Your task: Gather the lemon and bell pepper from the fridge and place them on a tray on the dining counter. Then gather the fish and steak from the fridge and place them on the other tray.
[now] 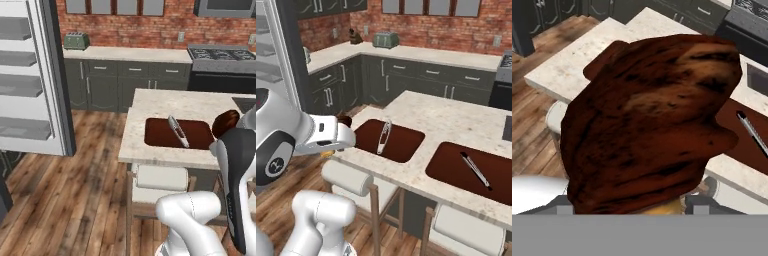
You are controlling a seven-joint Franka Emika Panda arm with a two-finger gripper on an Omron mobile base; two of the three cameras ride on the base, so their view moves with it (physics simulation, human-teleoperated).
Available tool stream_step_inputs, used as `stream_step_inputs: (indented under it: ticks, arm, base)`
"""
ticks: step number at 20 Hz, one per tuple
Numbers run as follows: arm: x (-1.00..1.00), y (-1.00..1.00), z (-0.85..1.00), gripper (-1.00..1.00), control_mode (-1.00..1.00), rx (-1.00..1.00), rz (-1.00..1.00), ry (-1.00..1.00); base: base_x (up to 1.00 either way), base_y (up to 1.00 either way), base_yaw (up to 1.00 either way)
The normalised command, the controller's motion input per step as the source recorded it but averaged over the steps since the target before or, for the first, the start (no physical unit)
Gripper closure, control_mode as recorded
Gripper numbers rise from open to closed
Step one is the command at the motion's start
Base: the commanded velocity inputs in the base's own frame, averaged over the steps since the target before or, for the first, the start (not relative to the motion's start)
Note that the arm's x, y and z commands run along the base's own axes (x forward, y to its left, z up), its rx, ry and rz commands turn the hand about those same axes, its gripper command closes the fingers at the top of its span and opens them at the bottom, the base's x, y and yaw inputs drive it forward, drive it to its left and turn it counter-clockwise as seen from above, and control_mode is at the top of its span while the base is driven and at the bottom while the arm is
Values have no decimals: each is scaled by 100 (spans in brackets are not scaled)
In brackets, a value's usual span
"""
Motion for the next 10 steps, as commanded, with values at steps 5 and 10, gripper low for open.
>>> stream_step_inputs:
  ticks: [5,10]
  arm:
    - [0,0,0,100,100,0,0,0]
    - [43,0,0,100,-100,0,-15,2]
  base:
    - [48,0,-32]
    - [23,0,-12]
